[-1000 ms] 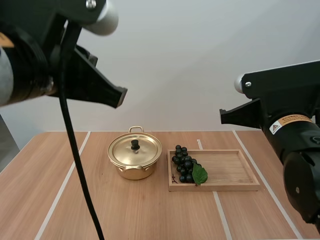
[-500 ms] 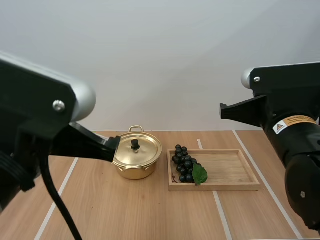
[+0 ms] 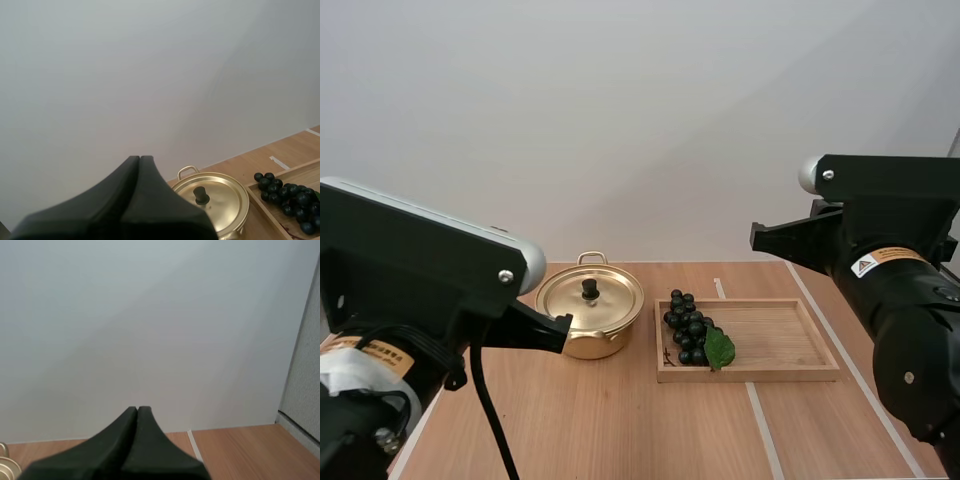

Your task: Open the pot, put the pineapple inside, and close it

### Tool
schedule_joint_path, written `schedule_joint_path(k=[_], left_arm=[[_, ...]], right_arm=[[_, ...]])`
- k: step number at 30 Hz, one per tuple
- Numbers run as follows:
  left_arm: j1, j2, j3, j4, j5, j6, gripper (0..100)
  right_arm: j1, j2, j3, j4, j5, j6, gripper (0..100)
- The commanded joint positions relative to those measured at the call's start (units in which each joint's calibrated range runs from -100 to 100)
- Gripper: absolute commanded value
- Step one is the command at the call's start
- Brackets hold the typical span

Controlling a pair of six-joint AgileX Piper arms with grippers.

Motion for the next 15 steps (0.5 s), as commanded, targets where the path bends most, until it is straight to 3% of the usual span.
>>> schedule_joint_path(k=[1, 6, 15], left_arm=[[-0.34, -0.28, 1.49, 0.51, 0.53, -0.62, 0], [-1.10, -0.28, 1.55, 0.40, 3.53, -0.62, 0], [-1.03, -0.28, 2.75, -0.42, 7.37, -3.75, 0]], right_arm=[[0.13, 1.71, 1.17, 0.28, -0.88, -0.34, 0], [0.13, 2.35, 3.48, 0.16, -2.24, -0.34, 0], [0.05, -4.29, 10.26, -2.39, -7.48, -4.14, 0]])
